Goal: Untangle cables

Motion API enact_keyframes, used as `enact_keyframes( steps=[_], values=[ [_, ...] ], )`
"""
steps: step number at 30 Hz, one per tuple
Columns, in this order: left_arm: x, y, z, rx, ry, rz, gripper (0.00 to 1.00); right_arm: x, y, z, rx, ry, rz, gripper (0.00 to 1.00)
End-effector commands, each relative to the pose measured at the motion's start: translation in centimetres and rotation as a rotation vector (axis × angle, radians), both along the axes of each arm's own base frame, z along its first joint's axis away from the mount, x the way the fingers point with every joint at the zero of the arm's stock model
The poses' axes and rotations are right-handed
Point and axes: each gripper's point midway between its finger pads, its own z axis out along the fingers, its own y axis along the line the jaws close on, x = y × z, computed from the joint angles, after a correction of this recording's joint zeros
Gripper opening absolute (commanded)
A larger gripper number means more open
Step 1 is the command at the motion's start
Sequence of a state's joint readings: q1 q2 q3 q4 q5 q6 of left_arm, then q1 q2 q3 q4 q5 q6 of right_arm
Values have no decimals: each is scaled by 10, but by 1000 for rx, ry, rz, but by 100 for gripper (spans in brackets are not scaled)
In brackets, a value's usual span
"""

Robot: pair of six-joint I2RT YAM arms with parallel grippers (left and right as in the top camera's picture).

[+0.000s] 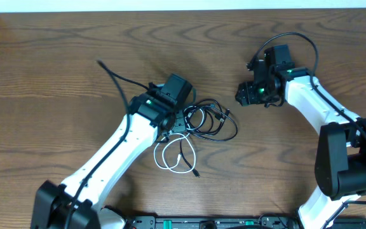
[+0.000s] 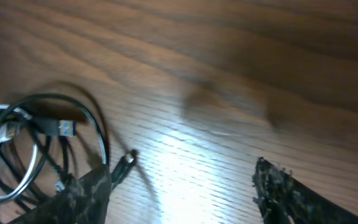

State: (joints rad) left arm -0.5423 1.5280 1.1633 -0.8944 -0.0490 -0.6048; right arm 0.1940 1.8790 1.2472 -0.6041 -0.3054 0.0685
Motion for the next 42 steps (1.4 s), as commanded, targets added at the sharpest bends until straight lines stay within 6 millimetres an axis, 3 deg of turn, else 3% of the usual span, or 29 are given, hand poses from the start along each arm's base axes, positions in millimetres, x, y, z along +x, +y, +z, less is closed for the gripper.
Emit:
enact_keyframes(
  steps=[1, 5, 10, 14, 22, 25, 28, 34, 40, 41, 42],
  values=[
    [-5, -5, -2, -81, 62, -44, 68, -5, 12, -1, 20, 5, 42, 73],
    [1, -1, 2, -189, 97, -12, 69, -4, 19, 1, 33, -8, 62, 73],
    [29, 13, 5, -209, 18, -5, 68, -17, 56, 11, 149, -32, 233, 62],
    [48, 10, 1, -226, -32, -9, 63, -25, 75, 19, 228, -31, 293, 57],
    [69, 1, -38, -223, -9, -22, 58, -34, 92, 19, 233, -29, 338, 29],
    [70, -16, -56, -290, 36, -90, 57, -36, 96, 19, 233, -26, 345, 23],
    [67, -33, -72, -365, 81, -173, 57, -37, 100, 20, 234, -32, 357, 23],
    [63, -32, -104, -347, 148, -161, 50, -38, 102, 20, 235, -35, 362, 23],
    [67, -32, -113, -344, 145, -162, 38, -37, 102, 20, 233, -40, 362, 11],
    [67, -32, -113, -345, 143, -162, 38, -37, 102, 20, 232, -41, 362, 15],
    [67, -32, -113, -345, 144, -162, 34, -37, 102, 20, 232, -41, 362, 31]
  ],
)
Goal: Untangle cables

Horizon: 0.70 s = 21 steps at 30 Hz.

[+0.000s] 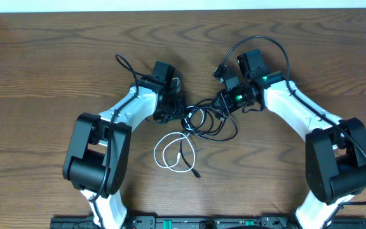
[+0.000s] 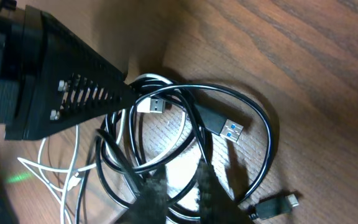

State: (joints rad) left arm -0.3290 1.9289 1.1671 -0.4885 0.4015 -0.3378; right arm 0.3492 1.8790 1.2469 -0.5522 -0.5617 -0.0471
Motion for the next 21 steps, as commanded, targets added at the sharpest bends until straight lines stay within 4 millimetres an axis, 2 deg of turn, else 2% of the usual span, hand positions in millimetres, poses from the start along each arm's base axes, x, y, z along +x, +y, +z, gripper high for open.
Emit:
enact_keyframes(
  steps=[1, 2, 3, 5, 7, 9, 11, 15, 21],
  values=[
    [-1, 1, -11, 11, 18, -14, 33, -3, 4, -1, 8, 1, 19, 51],
    [2, 0, -10, 7, 6, -14, 33, -2, 3, -2, 2, 0, 17, 77],
    [4, -1, -10, 4, -4, -13, 33, -1, 0, -4, -15, -4, 9, 98],
    [8, -1, -9, -1, -20, -11, 36, 2, -5, -7, -50, -17, -6, 99],
    [10, -2, -9, -4, -27, -11, 47, 3, -7, -8, -61, -20, -11, 99],
    [10, -2, -9, -4, -27, -12, 53, 5, -9, -9, -75, -26, -16, 99],
    [12, -3, -8, -7, -35, -11, 66, 6, -12, -11, -95, -33, -25, 99],
    [21, -9, -4, -33, -80, -18, 68, 8, -15, -13, -118, -41, -35, 99],
    [21, -9, -4, -29, -81, -18, 69, 9, -16, -13, -125, -43, -37, 99]
  ],
)
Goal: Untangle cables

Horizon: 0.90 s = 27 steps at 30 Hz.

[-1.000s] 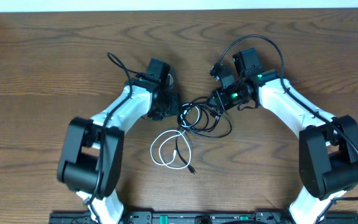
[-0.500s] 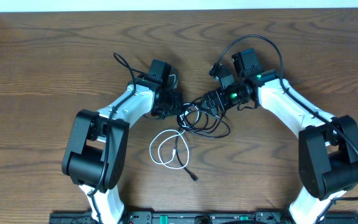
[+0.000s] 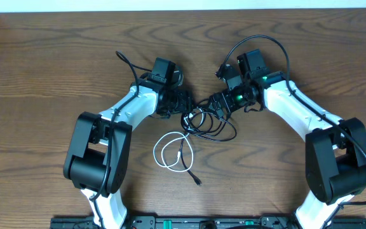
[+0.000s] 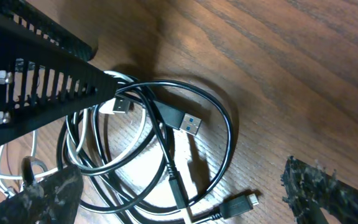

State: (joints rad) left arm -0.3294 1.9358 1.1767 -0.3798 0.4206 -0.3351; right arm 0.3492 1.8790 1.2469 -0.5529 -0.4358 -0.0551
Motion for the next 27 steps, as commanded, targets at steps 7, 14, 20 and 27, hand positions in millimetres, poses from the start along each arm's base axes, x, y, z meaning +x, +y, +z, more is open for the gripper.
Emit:
enact_keyframes(
  steps=[7, 14, 20, 27],
  values=[
    [-3, 2, -12, 24, 18, -9, 71, -1, 0, -3, -14, 1, 3, 99],
    [-3, 2, -12, 23, 18, -9, 73, -1, 0, -3, -14, 1, 3, 99],
    [-2, 2, -12, 22, 14, -9, 73, -1, 0, -3, -14, 1, 3, 99],
    [1, 1, -11, 17, 0, -9, 73, -1, 0, -3, -14, 1, 3, 99]
  ],
)
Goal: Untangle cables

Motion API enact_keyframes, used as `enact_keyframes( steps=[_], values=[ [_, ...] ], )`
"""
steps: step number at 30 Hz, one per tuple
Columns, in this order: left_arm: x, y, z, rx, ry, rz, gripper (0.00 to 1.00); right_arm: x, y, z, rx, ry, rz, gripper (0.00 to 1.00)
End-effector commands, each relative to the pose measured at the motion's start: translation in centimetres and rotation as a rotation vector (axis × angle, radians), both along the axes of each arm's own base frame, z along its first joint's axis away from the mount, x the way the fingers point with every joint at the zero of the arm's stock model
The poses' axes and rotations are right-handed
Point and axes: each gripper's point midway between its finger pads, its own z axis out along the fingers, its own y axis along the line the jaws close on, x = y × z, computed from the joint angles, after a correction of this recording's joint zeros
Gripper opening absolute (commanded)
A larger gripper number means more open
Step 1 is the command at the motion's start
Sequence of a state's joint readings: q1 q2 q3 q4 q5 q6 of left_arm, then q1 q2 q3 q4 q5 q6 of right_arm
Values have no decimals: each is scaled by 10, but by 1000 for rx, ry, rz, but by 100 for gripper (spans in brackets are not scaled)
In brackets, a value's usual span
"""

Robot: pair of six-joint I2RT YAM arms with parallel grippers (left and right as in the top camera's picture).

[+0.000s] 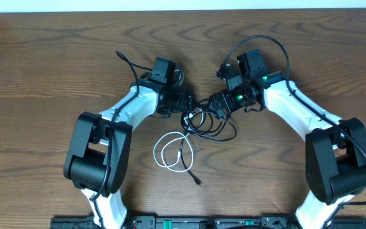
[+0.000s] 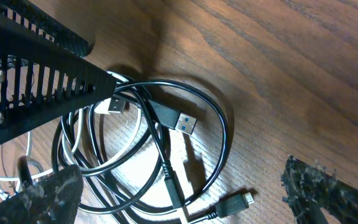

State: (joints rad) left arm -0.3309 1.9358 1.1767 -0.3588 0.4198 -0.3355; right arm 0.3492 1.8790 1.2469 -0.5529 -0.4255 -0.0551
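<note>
A tangle of black cables (image 1: 210, 124) lies mid-table, with a white cable (image 1: 172, 154) looping out toward the front. My right gripper (image 1: 213, 102) hangs open over the tangle's upper right edge. In the right wrist view its fingers (image 2: 41, 198) stand wide apart around the black coil (image 2: 222, 143), touching nothing. A blue-tongued USB plug (image 2: 178, 121), a white-cable USB plug (image 2: 109, 106) and a small micro plug (image 2: 231, 203) lie inside the coil. My left gripper (image 1: 182, 100) sits at the tangle's upper left; its black finger (image 2: 36, 93) lies over the white cable.
Bare brown wooden table (image 1: 56, 70) surrounds the cables. The two arms' own black wiring arches above each wrist. A dark rail (image 1: 189, 222) runs along the front edge.
Almost nothing has changed. The coil sits slightly lower and further left in the right wrist view. The right gripper is still open, and the left gripper has stayed put.
At first the right gripper was open off to the right of the tangle, with the left gripper over its left side. Then both grippers were at the tangle, the right fingers close together over a black strand. After that the right fingers stood wide open, as now.
</note>
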Motion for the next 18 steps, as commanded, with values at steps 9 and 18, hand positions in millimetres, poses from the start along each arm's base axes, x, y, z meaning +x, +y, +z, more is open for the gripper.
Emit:
enact_keyframes(
  steps=[9, 18],
  values=[
    [-2, 3, -12, 23, 17, -7, 73, -2, 1, -3, -5, 4, 7, 99],
    [-2, 3, -2, 16, -1, -8, 64, -2, 2, -3, -5, 4, 7, 99]
  ],
)
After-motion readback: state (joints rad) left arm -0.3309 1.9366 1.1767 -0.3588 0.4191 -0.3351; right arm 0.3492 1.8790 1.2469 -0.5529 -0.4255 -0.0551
